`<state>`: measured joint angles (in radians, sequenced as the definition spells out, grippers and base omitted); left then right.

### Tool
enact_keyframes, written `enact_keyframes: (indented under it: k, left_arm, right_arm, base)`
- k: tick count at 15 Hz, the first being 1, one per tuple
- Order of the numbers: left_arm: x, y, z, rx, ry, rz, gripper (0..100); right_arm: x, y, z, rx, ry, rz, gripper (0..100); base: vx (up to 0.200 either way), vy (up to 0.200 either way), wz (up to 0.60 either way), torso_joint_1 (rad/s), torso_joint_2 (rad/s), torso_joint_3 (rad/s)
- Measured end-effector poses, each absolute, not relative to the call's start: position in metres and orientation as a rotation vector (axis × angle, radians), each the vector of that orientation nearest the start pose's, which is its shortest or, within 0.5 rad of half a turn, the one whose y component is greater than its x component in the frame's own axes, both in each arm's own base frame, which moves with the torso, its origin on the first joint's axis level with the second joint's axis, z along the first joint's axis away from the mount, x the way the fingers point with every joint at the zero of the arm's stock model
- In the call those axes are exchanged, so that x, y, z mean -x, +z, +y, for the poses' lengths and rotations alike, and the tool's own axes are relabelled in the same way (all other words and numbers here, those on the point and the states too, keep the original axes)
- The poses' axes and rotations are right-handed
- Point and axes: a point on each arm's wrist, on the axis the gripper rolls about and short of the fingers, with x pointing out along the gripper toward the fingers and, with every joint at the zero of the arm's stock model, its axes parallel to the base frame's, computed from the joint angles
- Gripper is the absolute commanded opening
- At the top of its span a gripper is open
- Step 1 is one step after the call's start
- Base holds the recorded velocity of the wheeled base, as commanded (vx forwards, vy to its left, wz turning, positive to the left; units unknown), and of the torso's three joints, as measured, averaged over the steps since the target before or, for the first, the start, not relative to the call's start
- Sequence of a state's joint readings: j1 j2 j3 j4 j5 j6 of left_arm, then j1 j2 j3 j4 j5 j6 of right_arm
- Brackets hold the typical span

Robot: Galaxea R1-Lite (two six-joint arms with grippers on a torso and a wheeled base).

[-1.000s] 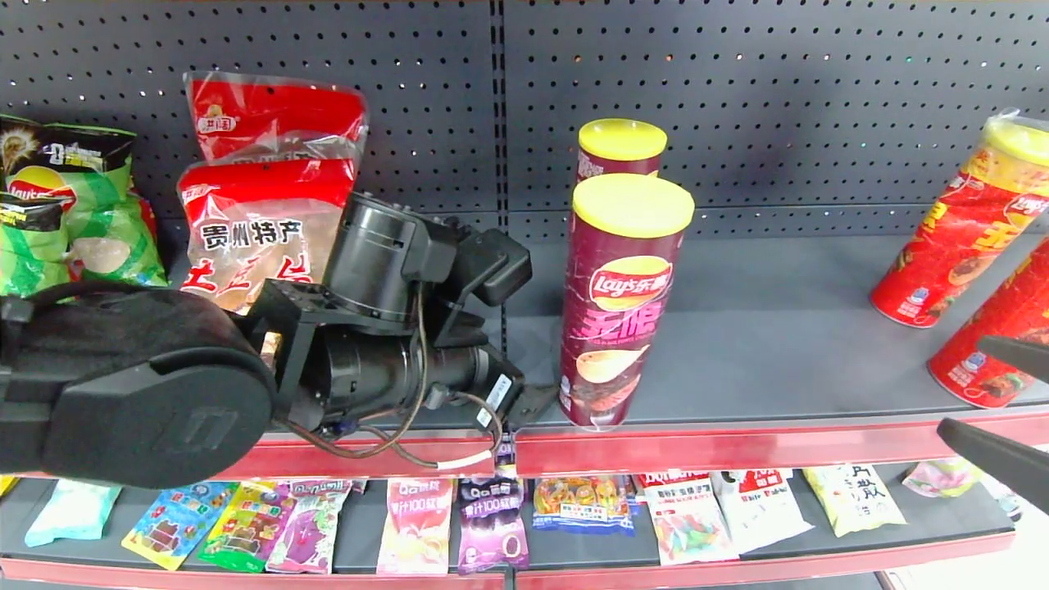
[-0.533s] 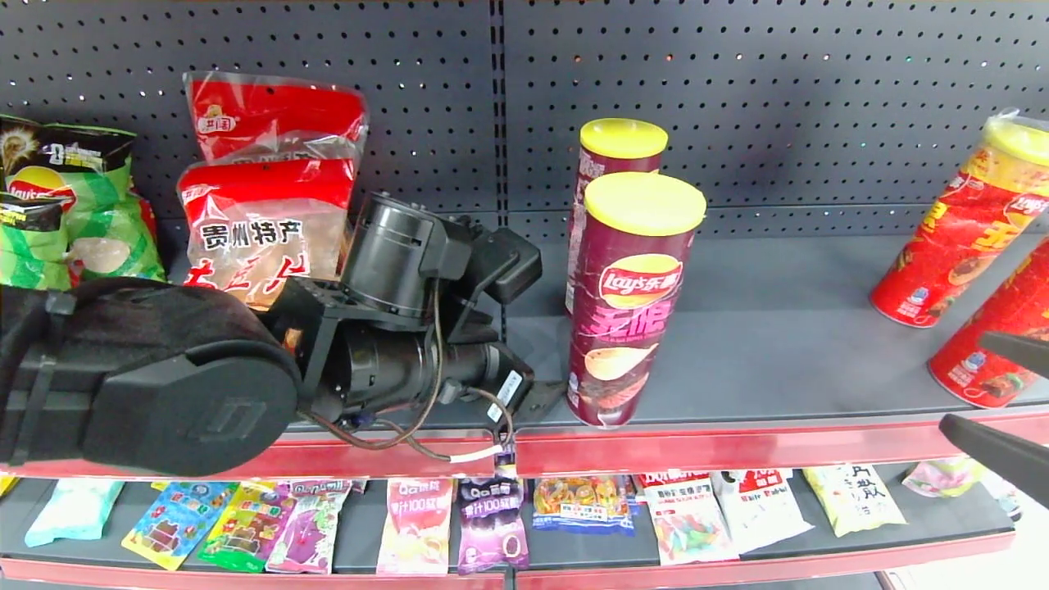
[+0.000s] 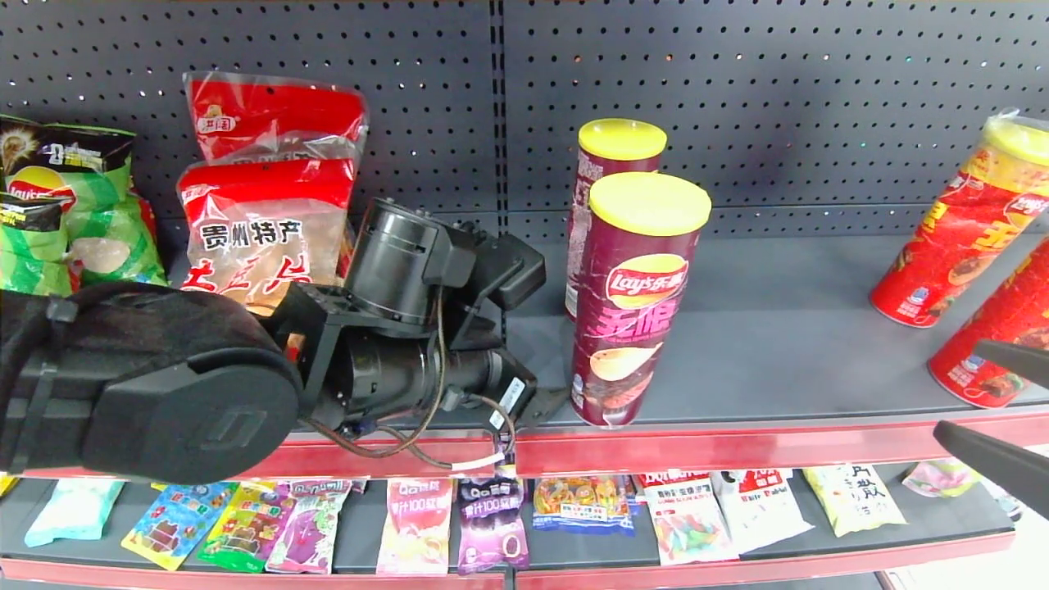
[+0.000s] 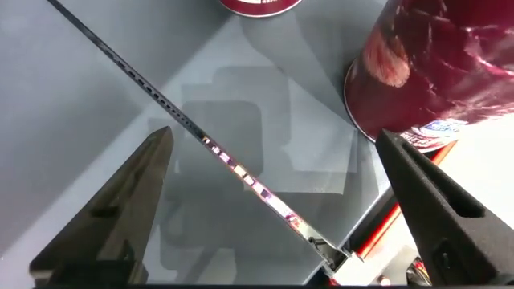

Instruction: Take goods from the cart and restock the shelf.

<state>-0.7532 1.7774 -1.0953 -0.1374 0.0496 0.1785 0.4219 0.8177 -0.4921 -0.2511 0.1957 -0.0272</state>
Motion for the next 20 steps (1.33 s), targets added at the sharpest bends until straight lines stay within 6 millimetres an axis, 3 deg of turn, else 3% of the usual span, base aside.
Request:
enact_keyframes:
  k: [2, 5, 7, 10, 13, 14, 17, 18, 20]
  left_arm:
    - [-0.238, 0.192, -0.218, -0.379, -0.723, 0.449, 100]
    - [-0.216, 0.203, -0.186, -0.351, -0.683, 0.434, 100]
    - [-0.184, 0.214, -0.151, -0.303, -0.631, 0.407, 100]
    - [-0.112, 0.219, -0.083, -0.230, -0.527, 0.373, 100]
    - [-0.034, 0.195, -0.014, -0.097, -0.307, 0.407, 100]
    - [-0.014, 0.182, -0.002, -0.047, -0.218, 0.425, 100]
    - [0.035, 0.140, 0.010, 0.094, 0.073, 0.425, 100]
    - [0.042, 0.123, 0.009, 0.118, 0.126, 0.419, 100]
    - [0.041, 0.116, 0.006, 0.164, 0.112, 0.264, 100]
  right_arm:
    - [-0.077, 0.222, 0.038, 0.023, 0.602, 0.087, 100]
    - [-0.068, 0.210, 0.031, 0.020, 0.568, 0.104, 100]
    - [-0.052, 0.202, 0.023, 0.020, 0.540, 0.129, 100]
    - [-0.016, 0.185, 0.008, 0.018, 0.424, 0.215, 100]
    - [0.022, 0.164, -0.004, -0.005, 0.194, 0.270, 100]
    - [0.029, 0.160, -0.005, -0.003, 0.120, 0.265, 100]
    - [0.046, 0.141, -0.007, 0.004, -0.069, 0.295, 100]
    - [0.049, 0.136, -0.006, 0.002, -0.091, 0.285, 100]
    - [0.054, 0.122, -0.005, 0.003, -0.119, 0.268, 100]
  base:
    - [0.000, 0.000, 0.00, 0.000, 0.00, 0.000]
    - [0.000, 0.000, 0.00, 0.000, 0.00, 0.000]
    - [0.000, 0.000, 0.00, 0.000, 0.00, 0.000]
    - [0.000, 0.000, 0.00, 0.000, 0.00, 0.000]
    - [0.000, 0.000, 0.00, 0.000, 0.00, 0.000]
    - [0.000, 0.000, 0.00, 0.000, 0.00, 0.000]
    - [0.000, 0.000, 0.00, 0.000, 0.00, 0.000]
    - [0.000, 0.000, 0.00, 0.000, 0.00, 0.000]
    - [0.000, 0.000, 0.00, 0.000, 0.00, 0.000]
